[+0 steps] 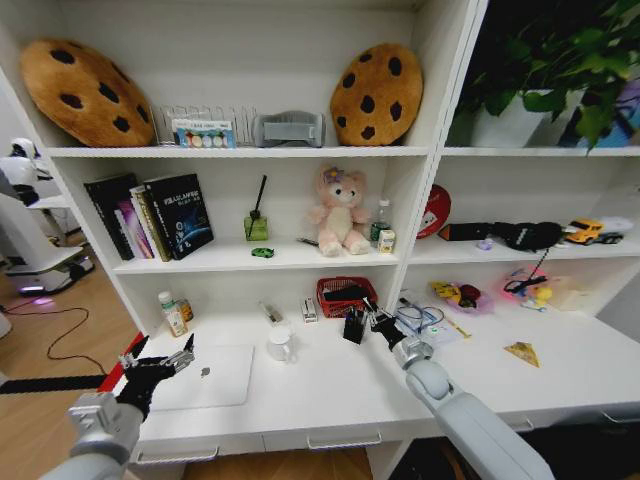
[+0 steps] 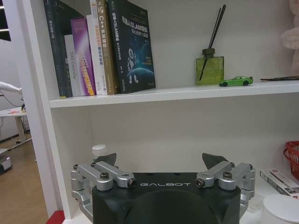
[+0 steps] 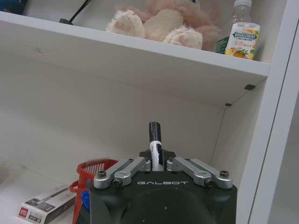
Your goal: Organize the objects on the table.
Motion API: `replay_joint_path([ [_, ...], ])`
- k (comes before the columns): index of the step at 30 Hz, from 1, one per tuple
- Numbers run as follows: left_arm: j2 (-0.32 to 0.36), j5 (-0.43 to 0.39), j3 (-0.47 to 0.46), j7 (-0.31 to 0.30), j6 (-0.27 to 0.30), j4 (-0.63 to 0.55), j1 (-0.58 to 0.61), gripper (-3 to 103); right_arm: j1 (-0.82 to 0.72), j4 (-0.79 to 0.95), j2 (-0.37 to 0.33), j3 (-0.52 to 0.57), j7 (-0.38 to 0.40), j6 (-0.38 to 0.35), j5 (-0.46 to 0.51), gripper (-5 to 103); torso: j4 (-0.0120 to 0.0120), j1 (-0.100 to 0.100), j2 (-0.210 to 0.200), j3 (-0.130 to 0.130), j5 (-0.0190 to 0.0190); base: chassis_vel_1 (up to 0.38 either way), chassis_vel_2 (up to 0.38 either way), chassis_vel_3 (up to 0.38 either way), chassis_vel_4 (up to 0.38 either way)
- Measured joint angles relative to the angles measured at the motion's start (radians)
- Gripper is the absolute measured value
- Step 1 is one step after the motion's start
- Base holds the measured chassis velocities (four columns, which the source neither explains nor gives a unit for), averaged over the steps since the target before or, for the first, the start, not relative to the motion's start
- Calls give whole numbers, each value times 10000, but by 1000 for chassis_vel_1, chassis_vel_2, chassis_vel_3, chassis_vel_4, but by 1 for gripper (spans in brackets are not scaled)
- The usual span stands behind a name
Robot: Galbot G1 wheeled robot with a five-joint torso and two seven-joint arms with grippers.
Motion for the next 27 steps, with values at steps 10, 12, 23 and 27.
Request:
replay_joint_path([
  [10, 0, 0, 0, 0, -1, 0, 0, 100, 586, -883, 949, -373, 479, 1512, -474, 10, 1, 0, 0, 0, 1, 0, 0, 0, 0],
  [12, 0, 0, 0, 0, 0, 1, 0, 100, 624, -1009, 1038, -374, 484, 1582, -501, 10, 1, 0, 0, 0, 2, 0, 0, 0, 0],
  [23, 0, 0, 0, 0, 0, 0, -1, 100, 803, -1855, 1600, -374, 592, 1789, -424, 10, 2, 0, 1, 0, 3, 0, 0, 0, 0],
  [27, 0, 0, 0, 0, 0, 1, 0, 100, 829, -1939, 1655, -380, 668, 1676, -267, 14, 0, 0, 1, 0, 3, 0, 0, 0, 0],
])
